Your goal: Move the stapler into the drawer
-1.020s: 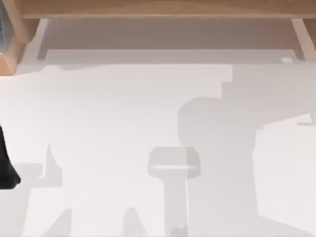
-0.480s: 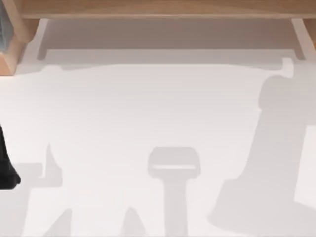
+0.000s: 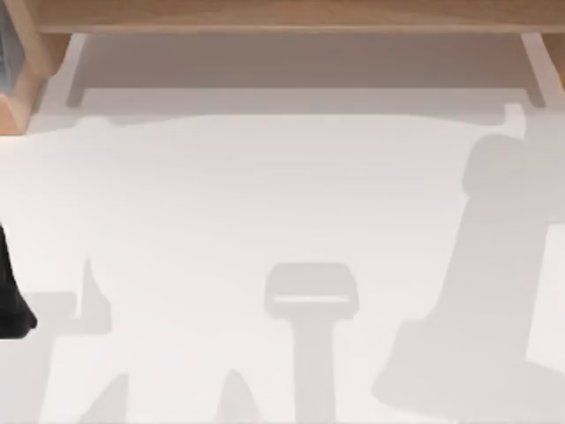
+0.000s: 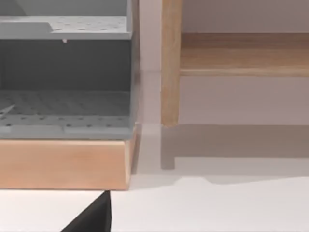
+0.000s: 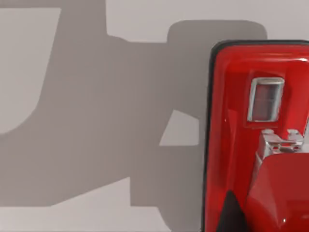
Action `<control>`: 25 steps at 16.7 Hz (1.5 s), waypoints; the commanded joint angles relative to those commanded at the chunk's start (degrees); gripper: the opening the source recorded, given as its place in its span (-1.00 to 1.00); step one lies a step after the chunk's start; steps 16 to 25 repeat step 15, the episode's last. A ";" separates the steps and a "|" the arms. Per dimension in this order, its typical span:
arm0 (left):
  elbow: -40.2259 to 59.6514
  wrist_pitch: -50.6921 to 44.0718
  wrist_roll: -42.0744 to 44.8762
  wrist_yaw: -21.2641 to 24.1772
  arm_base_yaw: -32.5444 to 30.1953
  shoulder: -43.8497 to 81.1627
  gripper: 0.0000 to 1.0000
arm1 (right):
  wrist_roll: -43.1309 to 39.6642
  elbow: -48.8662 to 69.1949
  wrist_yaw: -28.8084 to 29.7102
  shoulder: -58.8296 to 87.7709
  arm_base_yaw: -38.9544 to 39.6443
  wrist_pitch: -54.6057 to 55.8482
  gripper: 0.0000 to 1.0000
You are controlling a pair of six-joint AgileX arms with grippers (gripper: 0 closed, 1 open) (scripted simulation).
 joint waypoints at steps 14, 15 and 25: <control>0.00 0.00 0.00 0.00 0.00 0.00 1.00 | 0.00 0.00 0.00 0.00 0.00 0.00 1.00; 0.00 0.00 0.00 0.00 0.00 0.00 1.00 | 0.00 0.00 0.00 0.00 0.00 0.00 1.00; 0.00 0.00 0.00 0.00 0.00 0.00 1.00 | 0.00 0.00 0.00 0.00 0.00 0.00 1.00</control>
